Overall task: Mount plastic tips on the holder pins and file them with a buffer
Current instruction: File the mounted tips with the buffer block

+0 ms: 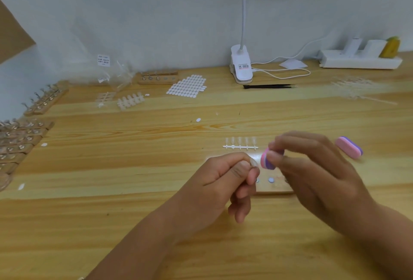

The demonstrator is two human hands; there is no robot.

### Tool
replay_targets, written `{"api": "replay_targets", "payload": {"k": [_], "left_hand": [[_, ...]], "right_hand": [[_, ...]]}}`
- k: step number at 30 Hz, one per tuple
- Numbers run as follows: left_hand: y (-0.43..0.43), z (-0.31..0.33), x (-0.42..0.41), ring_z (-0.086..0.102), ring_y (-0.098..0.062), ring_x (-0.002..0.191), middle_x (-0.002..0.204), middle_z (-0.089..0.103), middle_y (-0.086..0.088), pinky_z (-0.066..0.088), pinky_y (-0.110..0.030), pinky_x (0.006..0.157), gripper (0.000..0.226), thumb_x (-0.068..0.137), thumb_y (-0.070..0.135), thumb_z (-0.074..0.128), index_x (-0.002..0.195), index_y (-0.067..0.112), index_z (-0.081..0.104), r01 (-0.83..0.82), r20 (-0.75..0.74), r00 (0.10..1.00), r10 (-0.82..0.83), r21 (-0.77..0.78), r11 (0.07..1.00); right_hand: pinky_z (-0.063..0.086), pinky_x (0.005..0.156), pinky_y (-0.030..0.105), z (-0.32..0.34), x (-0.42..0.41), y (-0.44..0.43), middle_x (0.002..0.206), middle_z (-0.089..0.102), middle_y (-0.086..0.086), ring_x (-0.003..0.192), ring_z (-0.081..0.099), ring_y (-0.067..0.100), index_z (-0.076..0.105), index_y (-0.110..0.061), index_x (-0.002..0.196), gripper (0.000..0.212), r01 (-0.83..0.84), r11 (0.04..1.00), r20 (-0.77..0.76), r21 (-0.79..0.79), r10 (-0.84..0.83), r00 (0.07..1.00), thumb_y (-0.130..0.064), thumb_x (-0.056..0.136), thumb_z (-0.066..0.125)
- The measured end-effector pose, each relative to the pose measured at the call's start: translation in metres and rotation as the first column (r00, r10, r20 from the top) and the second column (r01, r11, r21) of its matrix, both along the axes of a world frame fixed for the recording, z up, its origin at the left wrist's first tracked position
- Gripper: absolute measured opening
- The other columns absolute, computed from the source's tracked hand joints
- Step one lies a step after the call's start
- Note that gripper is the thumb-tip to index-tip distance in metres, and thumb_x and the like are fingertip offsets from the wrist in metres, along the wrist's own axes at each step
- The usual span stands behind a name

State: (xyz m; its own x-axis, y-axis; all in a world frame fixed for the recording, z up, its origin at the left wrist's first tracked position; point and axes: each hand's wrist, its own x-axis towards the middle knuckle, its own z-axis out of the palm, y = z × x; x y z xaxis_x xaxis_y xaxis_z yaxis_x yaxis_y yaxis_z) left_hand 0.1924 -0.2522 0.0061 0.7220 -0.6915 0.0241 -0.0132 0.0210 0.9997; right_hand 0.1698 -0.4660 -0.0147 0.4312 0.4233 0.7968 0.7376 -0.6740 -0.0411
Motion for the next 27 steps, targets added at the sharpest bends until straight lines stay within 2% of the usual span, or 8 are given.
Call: {"api": "replay_targets", "payload": {"k": [3,5,9,11,15,19,23,27], "left_hand": [[-0.002,-0.002,0.0,0.052,-0.013,0.045,0.063,0.043,0.006,0.037,-0.024,0.048,0.031,0.101,0.021,0.037,0.075,0.021,0.054,0.008,0.014,1.0,-0.008,-0.003,1.0],[-0.003,-0.003,-0.002,0.052,-0.013,0.045,0.063,0.043,0.007,0.038,-0.023,0.048,0.029,0.101,0.021,0.037,0.077,0.018,0.054,0.013,0.028,1.0,-0.013,-0.006,1.0],[-0.001,-0.002,-0.001,0.052,-0.013,0.045,0.062,0.043,0.007,0.037,-0.021,0.049,0.031,0.101,0.022,0.036,0.075,0.022,0.053,-0.001,0.021,1.0,0.001,-0.014,1.0],[-0.001,-0.001,-0.002,0.053,-0.013,0.046,0.062,0.043,0.005,0.037,-0.022,0.048,0.03,0.101,0.021,0.037,0.076,0.017,0.053,-0.003,0.033,0.999,0.004,-0.011,1.0],[-0.002,-0.002,-0.003,0.051,-0.014,0.046,0.064,0.042,0.004,0.038,-0.024,0.048,0.03,0.102,0.02,0.037,0.078,0.006,0.049,0.011,0.046,0.999,-0.012,0.023,1.0],[0.0,0.0,-0.001,0.05,-0.013,0.045,0.062,0.041,0.008,0.038,-0.023,0.049,0.03,0.101,0.022,0.036,0.076,0.018,0.051,0.013,0.021,1.0,-0.013,0.02,1.0],[-0.001,-0.002,-0.001,0.05,-0.013,0.046,0.064,0.042,0.006,0.04,-0.022,0.049,0.032,0.103,0.019,0.036,0.08,-0.002,0.046,0.021,0.049,0.999,-0.022,0.031,0.999],[0.001,0.0,0.0,0.05,-0.013,0.045,0.062,0.04,0.008,0.039,-0.022,0.051,0.03,0.102,0.021,0.035,0.077,0.017,0.051,0.023,0.031,0.999,-0.023,0.011,1.0]], "right_hand": [[0.045,0.101,0.028,-0.002,-0.006,0.008,0.12,0.059,0.007,0.117,0.058,0.021,0.06,-0.004,0.121,0.031,-0.023,0.998,0.03,0.054,0.021,0.999,0.008,0.092,0.062],[0.046,0.102,0.028,-0.004,-0.009,0.011,0.121,0.059,0.009,0.119,0.058,0.022,0.061,-0.004,0.121,0.025,-0.073,0.997,0.047,-0.01,0.074,0.996,0.003,0.097,0.06],[0.042,0.104,0.027,0.003,-0.002,-0.002,0.118,0.062,0.008,0.115,0.058,0.025,0.058,-0.003,0.122,0.047,0.043,0.999,0.017,-0.018,-0.043,0.999,0.02,0.081,0.062],[0.043,0.104,0.027,0.005,-0.006,0.003,0.12,0.061,0.006,0.118,0.058,0.023,0.059,-0.004,0.123,0.038,0.018,1.0,0.054,0.02,-0.019,0.998,0.012,0.088,0.063],[0.049,0.101,0.029,0.001,-0.01,0.01,0.123,0.059,0.008,0.12,0.058,0.023,0.061,-0.004,0.122,0.022,-0.085,0.992,0.08,-0.098,0.093,0.992,-0.001,0.101,0.058],[0.048,0.099,0.031,0.005,-0.004,0.0,0.116,0.063,0.01,0.114,0.059,0.025,0.059,-0.004,0.123,0.046,0.017,1.0,0.022,-0.02,-0.016,1.0,0.016,0.082,0.066],[0.041,0.108,0.026,0.002,-0.012,0.013,0.121,0.059,0.008,0.119,0.057,0.022,0.062,-0.004,0.119,0.02,-0.059,0.995,0.089,-0.083,0.067,0.994,0.0,0.099,0.058],[0.045,0.101,0.027,0.006,-0.004,0.0,0.113,0.065,0.011,0.111,0.06,0.025,0.06,-0.003,0.121,0.038,0.03,0.999,0.006,-0.032,-0.03,1.0,0.013,0.087,0.063]]}}
